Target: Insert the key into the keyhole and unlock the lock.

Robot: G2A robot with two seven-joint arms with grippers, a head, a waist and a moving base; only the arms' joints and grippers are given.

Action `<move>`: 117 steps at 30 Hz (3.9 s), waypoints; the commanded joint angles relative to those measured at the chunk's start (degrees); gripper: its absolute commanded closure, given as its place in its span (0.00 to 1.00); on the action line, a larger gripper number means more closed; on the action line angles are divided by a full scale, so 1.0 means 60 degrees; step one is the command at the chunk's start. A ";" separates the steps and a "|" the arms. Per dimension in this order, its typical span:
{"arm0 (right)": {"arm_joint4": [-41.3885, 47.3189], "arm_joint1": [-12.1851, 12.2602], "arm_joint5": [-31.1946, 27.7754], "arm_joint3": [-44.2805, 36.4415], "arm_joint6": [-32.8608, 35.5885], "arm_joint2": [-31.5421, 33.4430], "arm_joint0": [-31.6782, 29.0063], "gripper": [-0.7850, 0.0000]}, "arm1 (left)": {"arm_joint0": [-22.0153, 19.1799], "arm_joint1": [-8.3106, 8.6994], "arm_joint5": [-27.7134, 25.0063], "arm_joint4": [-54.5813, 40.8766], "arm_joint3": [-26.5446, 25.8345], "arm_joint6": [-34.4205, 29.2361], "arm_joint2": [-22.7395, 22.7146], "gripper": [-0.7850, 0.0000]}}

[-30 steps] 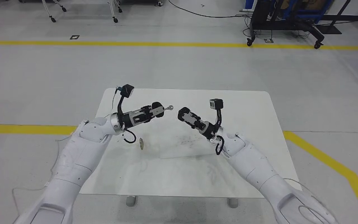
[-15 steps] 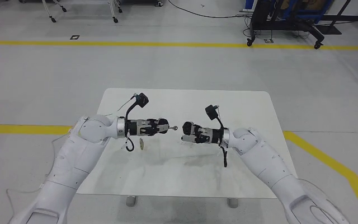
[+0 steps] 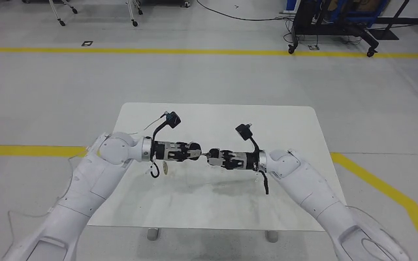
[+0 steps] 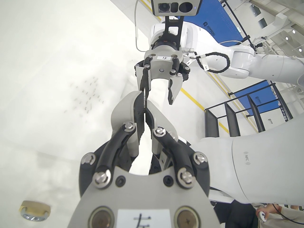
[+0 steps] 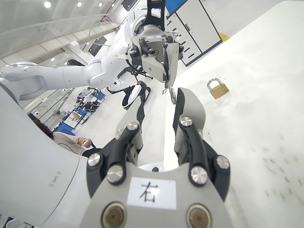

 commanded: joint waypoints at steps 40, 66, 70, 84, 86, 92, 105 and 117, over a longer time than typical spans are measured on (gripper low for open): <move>0.0566 0.0096 -0.0032 0.0142 -0.0033 -0.0615 0.0239 1.00 | -0.0683 0.0563 -0.0684 -0.0904 0.0223 0.0685 0.1378 1.00; 0.0020 0.1009 -0.0032 -0.0290 -0.0805 0.2809 -0.0917 1.00 | 0.2612 0.1645 0.8464 0.6956 -0.4727 0.1824 -0.0426 0.00; 0.0020 0.1009 -0.0032 -0.0290 -0.0805 0.2809 -0.0917 1.00 | 0.2737 0.1584 0.8979 0.6843 -0.4242 0.1932 -0.0449 0.00; 0.0020 0.1009 -0.0032 -0.0290 -0.0805 0.2809 -0.0917 1.00 | 0.2419 0.1289 0.9638 0.6913 -0.3517 0.1896 -0.0185 0.50; 0.0020 0.1009 -0.0032 -0.0290 -0.0805 0.2809 -0.0917 1.00 | 0.2421 0.1274 0.9726 0.7011 -0.3526 0.1799 -0.0176 0.52; 0.0020 0.1009 -0.0032 -0.0290 -0.0805 0.2809 -0.0917 1.00 | 0.2414 0.1220 0.9974 0.7358 -0.3486 0.1598 -0.0130 0.60; 0.0020 0.1009 -0.0032 -0.0290 -0.0805 0.2809 -0.0917 1.00 | 0.2251 0.1072 0.9671 0.7461 -0.3116 0.1650 -0.0218 1.00; 0.0020 0.1009 -0.0032 -0.0290 -0.0805 0.2809 -0.0917 1.00 | 0.2415 0.1062 0.9109 0.7807 -0.3277 0.1477 -0.0428 1.00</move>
